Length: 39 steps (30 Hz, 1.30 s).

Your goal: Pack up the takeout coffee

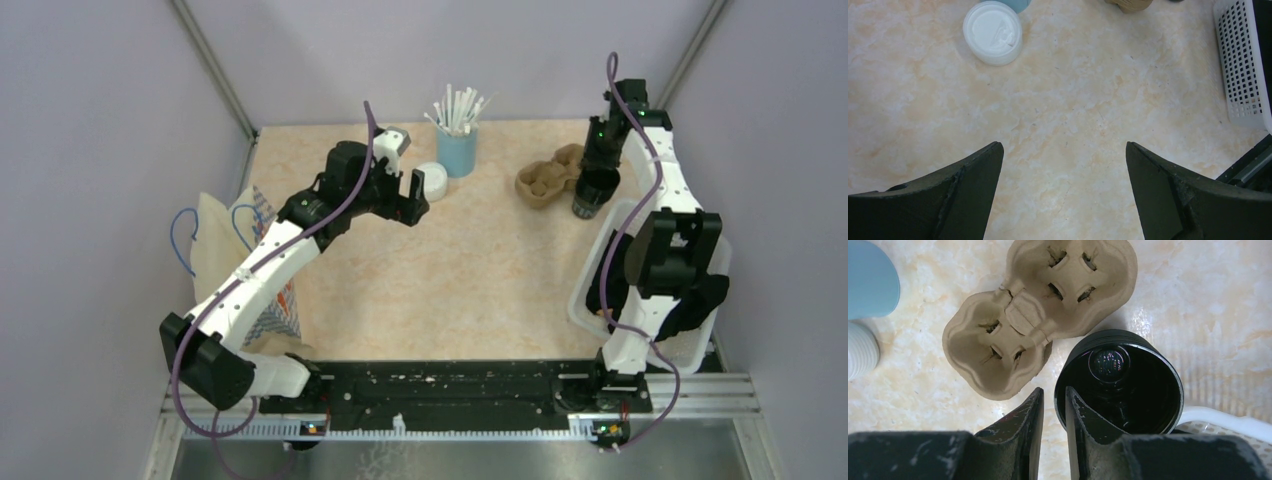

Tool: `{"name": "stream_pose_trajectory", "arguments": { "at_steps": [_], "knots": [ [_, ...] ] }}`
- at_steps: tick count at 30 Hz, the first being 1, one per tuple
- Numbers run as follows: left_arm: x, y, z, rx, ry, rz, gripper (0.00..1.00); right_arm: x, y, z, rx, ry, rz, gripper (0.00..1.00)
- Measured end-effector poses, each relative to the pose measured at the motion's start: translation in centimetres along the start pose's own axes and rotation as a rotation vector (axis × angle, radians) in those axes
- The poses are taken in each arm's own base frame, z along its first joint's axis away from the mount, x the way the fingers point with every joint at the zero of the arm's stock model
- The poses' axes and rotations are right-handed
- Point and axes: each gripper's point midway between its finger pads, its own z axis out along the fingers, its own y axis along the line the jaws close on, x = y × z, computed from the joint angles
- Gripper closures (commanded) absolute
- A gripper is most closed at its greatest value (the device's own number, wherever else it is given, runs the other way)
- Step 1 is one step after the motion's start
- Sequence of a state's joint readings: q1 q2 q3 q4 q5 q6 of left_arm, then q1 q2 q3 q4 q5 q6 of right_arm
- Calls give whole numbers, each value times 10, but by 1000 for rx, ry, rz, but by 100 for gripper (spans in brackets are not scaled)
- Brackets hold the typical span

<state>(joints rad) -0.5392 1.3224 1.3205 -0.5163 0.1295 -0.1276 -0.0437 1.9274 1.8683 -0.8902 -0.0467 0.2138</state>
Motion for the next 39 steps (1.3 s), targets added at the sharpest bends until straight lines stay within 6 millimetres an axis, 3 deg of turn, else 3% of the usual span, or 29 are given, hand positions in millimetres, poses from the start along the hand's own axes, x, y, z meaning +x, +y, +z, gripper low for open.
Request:
{"name": "stream_pose_trajectory", "arguments": {
  "at_steps": [11, 17, 35, 39],
  "knots": [
    [0, 0, 0, -10, -1, 4, 2, 10, -3, 19, 9, 45, 2, 86],
    [0, 1, 0, -10, -1, 7, 1, 10, -2, 19, 6, 47, 3, 79],
    [0, 0, 0, -10, -1, 7, 2, 7, -7, 18, -31, 47, 54, 88],
    [0, 0, 0, -10, -1, 7, 1, 6, -7, 18, -40, 47, 61, 86]
  ]
}}
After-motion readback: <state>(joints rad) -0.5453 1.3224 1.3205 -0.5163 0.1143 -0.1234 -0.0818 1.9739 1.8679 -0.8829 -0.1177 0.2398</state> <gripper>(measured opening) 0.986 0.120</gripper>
